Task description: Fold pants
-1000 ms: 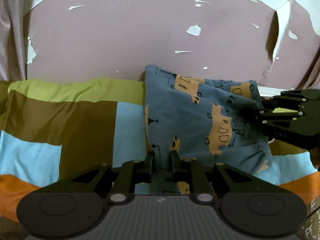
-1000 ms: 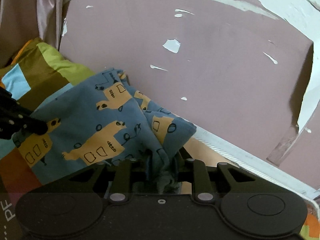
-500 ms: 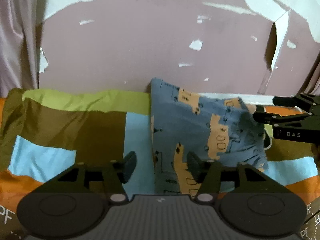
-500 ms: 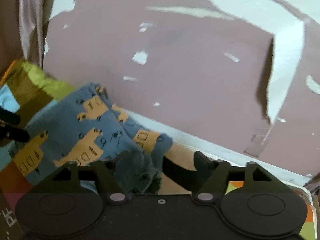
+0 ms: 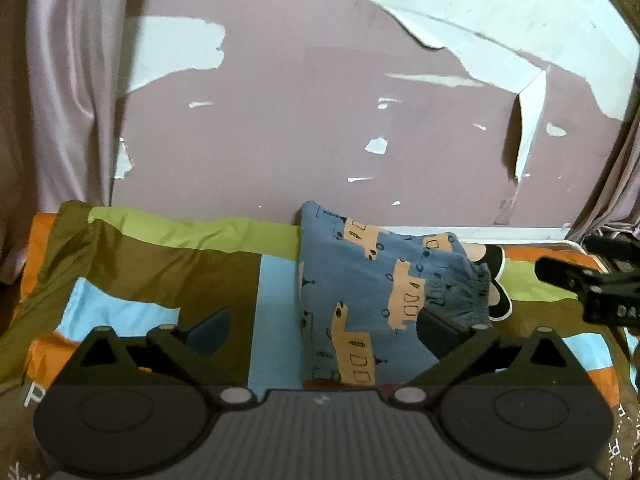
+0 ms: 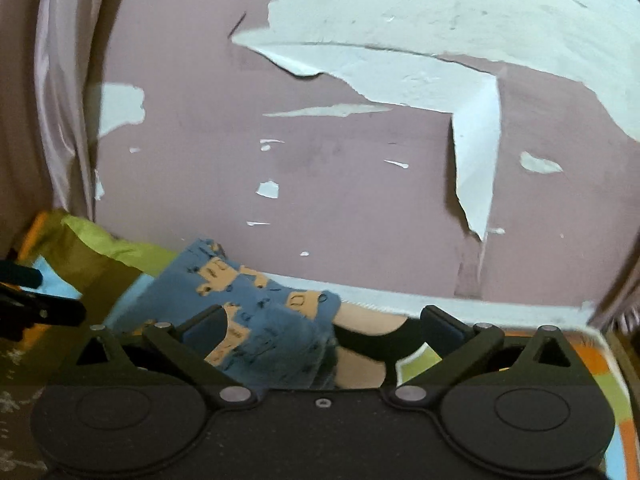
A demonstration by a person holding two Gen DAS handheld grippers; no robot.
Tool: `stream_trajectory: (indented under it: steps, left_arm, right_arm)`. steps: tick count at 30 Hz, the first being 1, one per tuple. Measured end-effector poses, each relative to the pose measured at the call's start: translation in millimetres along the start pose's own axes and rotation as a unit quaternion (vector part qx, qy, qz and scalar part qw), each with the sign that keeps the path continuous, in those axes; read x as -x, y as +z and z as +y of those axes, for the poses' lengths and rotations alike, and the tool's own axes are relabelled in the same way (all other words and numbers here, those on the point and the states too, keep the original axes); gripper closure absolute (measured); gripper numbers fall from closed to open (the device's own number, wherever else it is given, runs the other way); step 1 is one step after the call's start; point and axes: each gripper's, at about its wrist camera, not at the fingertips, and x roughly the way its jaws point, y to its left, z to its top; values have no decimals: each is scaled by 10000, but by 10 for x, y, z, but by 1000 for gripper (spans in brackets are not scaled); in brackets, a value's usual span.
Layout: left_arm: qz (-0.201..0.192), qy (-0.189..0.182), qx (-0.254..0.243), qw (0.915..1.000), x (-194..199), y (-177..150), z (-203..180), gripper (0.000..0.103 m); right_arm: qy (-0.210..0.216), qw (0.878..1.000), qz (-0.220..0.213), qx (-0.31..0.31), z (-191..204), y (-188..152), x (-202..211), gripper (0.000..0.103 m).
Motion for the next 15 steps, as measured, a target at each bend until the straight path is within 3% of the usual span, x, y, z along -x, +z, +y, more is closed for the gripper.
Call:
stream_trajectory:
  steps: [6, 15]
  left_arm:
    - [-126, 31, -105, 9999, 236, -242, -23, 0]
    - [-92, 67, -75, 9999, 460, -611, 56, 0]
  right_arm:
    - [64, 9998, 47, -180, 153, -169, 327, 1]
    - [126, 9982, 451, -371, 258, -613, 653, 1]
